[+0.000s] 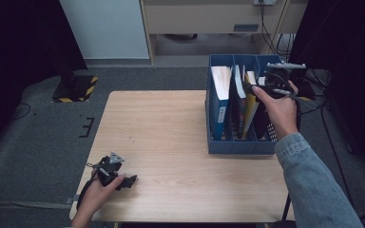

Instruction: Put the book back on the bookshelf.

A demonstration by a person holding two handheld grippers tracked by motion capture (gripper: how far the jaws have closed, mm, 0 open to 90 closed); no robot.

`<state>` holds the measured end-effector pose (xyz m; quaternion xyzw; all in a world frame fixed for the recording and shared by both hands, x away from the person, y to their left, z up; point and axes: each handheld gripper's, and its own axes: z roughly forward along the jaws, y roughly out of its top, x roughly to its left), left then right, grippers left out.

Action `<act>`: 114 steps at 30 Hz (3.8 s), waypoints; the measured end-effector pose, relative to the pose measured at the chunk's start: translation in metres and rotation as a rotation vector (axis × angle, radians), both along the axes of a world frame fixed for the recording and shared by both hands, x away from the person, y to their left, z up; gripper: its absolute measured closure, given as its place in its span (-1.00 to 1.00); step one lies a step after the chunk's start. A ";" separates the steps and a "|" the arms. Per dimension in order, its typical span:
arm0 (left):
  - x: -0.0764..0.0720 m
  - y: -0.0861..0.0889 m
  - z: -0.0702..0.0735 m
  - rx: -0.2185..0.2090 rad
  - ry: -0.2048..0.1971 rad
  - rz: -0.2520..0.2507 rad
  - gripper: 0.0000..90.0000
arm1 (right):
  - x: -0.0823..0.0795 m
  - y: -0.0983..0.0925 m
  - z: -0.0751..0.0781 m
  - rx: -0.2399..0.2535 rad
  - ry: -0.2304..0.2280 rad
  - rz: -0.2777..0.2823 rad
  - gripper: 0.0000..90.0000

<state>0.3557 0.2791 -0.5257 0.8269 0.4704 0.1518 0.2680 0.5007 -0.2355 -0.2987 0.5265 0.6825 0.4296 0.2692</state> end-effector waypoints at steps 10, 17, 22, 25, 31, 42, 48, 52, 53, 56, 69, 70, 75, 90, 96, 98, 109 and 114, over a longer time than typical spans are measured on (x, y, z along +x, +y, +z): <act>0.000 0.000 0.000 0.000 -0.001 -0.004 -1.00 | -0.016 -0.008 -0.004 -0.011 0.002 0.013 -0.78; 0.000 0.000 0.000 0.001 0.001 -0.003 -1.00 | -0.030 -0.009 -0.011 -0.031 -0.016 0.038 -0.88; 0.000 0.000 0.000 0.000 -0.002 -0.003 -1.00 | -0.048 -0.011 -0.020 -0.025 -0.015 0.074 -0.91; 0.000 0.000 0.000 0.000 -0.002 -0.003 -1.00 | -0.054 -0.011 -0.023 -0.025 -0.015 0.076 -0.91; 0.000 0.000 0.000 -0.001 -0.003 -0.004 -1.00 | -0.071 -0.010 -0.038 -0.033 0.003 0.098 -0.91; -0.001 0.000 -0.001 -0.003 -0.006 -0.004 -1.00 | -0.093 -0.006 -0.057 -0.043 0.018 0.123 -0.92; -0.001 0.000 -0.001 -0.003 -0.006 -0.004 -1.00 | -0.101 -0.002 -0.073 -0.043 0.034 0.128 -0.92; -0.001 0.000 -0.001 -0.004 -0.010 -0.004 -1.00 | -0.104 0.000 -0.085 -0.044 0.049 0.135 -0.92; -0.001 0.000 -0.001 -0.004 -0.009 -0.004 -1.00 | -0.106 0.000 -0.091 -0.034 0.062 0.132 -0.92; -0.001 0.000 -0.001 -0.003 -0.008 -0.005 -1.00 | -0.108 0.002 -0.098 -0.031 0.070 0.135 -0.91; 0.000 -0.001 -0.001 -0.006 -0.011 -0.005 -1.00 | -0.126 0.025 -0.131 -0.020 0.110 0.174 -0.91; 0.000 -0.001 -0.001 -0.006 -0.011 -0.005 -1.00 | -0.127 0.026 -0.133 -0.029 0.110 0.182 -0.91; -0.001 -0.002 -0.001 -0.005 -0.010 -0.010 -1.00 | -0.132 0.032 -0.138 -0.027 0.117 0.196 -0.90; -0.001 -0.002 -0.001 -0.001 -0.009 -0.018 -1.00 | -0.150 0.057 -0.163 -0.065 0.134 0.272 -0.86; -0.001 -0.002 -0.001 -0.003 -0.010 -0.020 -1.00 | -0.153 0.068 -0.169 -0.066 0.144 0.280 -0.87; -0.001 -0.002 -0.001 -0.002 -0.010 -0.021 -1.00 | -0.154 0.072 -0.171 -0.081 0.148 0.297 -0.87; -0.001 -0.002 -0.001 -0.001 -0.009 -0.021 -1.00 | -0.157 0.099 -0.182 -0.117 0.157 0.365 -0.87; -0.001 -0.002 -0.001 -0.002 -0.010 -0.022 -1.00 | -0.156 0.114 -0.187 -0.152 0.156 0.415 -0.86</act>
